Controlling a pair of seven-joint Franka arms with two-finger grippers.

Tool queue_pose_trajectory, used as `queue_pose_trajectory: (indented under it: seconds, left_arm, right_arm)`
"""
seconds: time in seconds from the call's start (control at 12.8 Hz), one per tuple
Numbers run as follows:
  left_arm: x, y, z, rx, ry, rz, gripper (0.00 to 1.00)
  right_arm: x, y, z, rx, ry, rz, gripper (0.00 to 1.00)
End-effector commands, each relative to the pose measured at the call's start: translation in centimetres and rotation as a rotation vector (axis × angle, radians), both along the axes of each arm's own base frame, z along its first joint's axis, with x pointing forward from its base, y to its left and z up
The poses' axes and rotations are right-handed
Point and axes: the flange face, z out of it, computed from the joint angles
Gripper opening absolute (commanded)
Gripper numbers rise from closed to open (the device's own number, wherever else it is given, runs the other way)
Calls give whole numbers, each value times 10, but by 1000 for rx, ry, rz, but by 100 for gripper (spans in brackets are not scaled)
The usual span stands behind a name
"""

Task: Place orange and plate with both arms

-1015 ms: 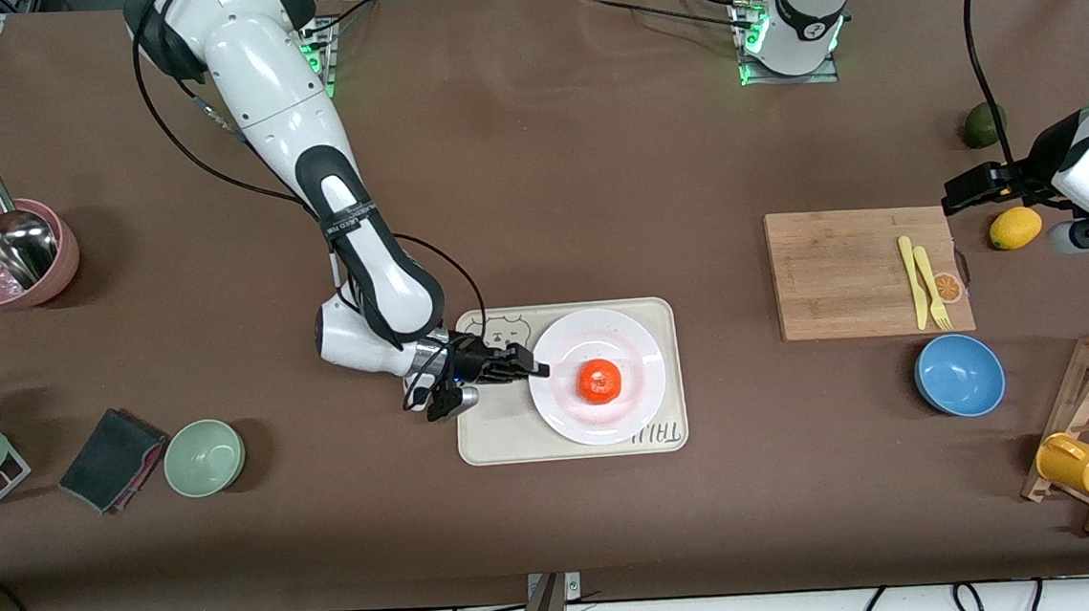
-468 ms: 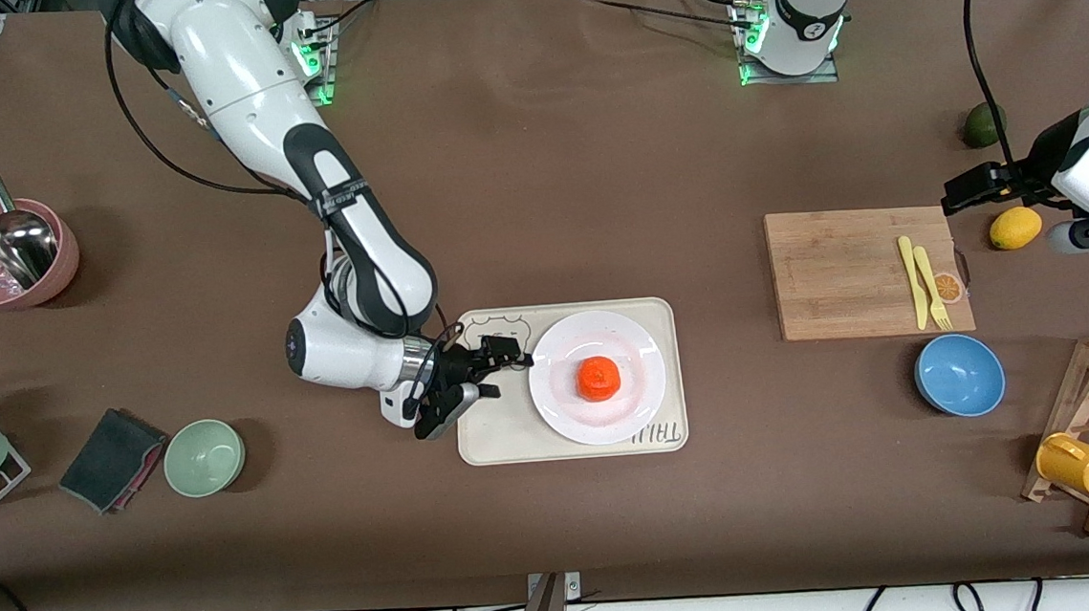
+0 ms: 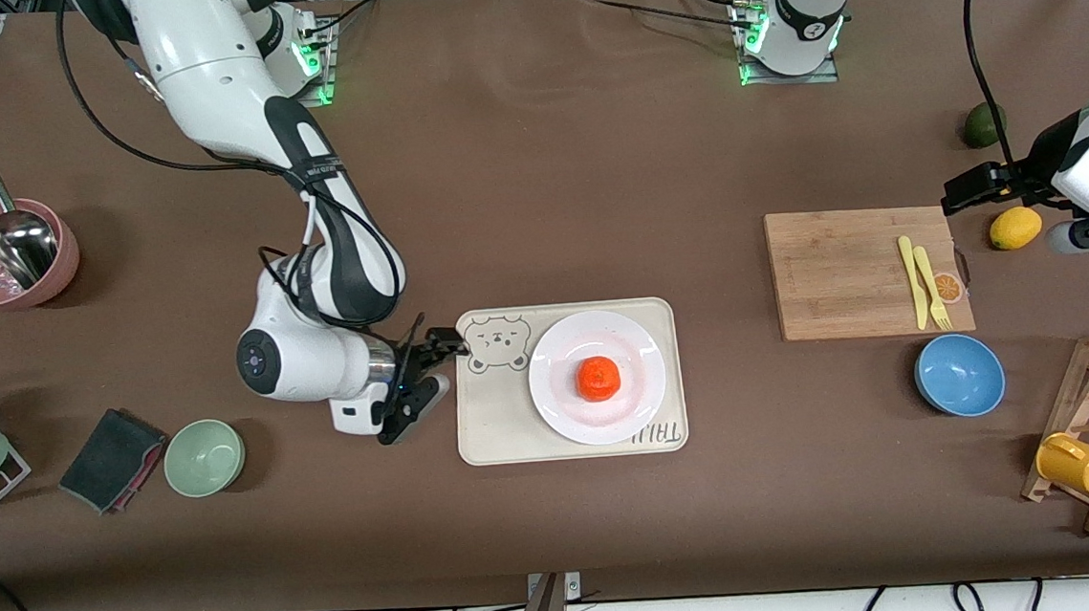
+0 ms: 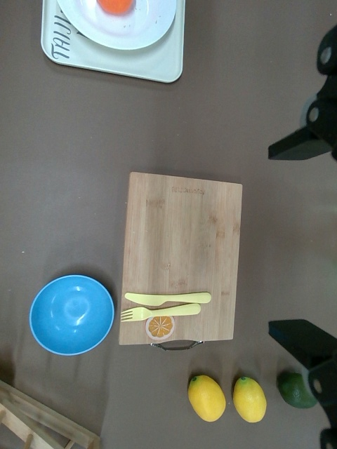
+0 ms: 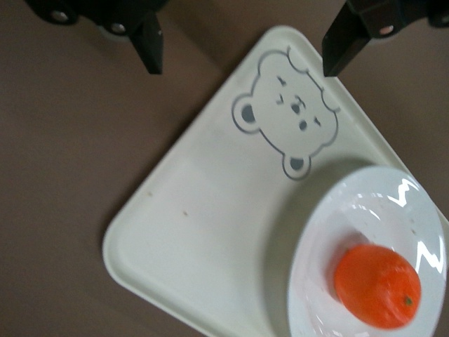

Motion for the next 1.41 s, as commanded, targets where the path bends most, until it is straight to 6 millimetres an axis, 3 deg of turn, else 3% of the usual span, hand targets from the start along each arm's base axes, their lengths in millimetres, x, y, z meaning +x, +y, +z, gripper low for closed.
queue_pose_trajectory:
  seconds: [0.0,0.31,0.47,0.62,0.94,1.09,1.17,1.33]
  left_arm:
    - [1,-1,6,-22,2,-17,100]
    - [1,-1,6,-22,2,-17,100]
    - [1,-1,6,-22,2,-17,100]
    - [1,0,5,-23,3,-14,100]
    - [1,0,5,-23,3,-14,100]
    - [1,0,5,-23,3,-14,100]
    - [1,-1,5,-23,3,-15,100]
    - [1,0,6,-22,2,-15,100]
  right_arm:
    - [-12,-29,60,-161,38,98,100]
    - [-23,-90,179,-330,10,115,100]
    - [-47,-119,236,-422,-6,129,100]
    - [-75,-142,266,-447,91,-34,100]
    - [-137,-174,270,-519,174,-400,100]
    - [-163,-223,266,-476,105,-512,100]
    - [-157,-256,265,-446,66,-591,100]
    - [-142,-271,276,-331,22,-668,100]
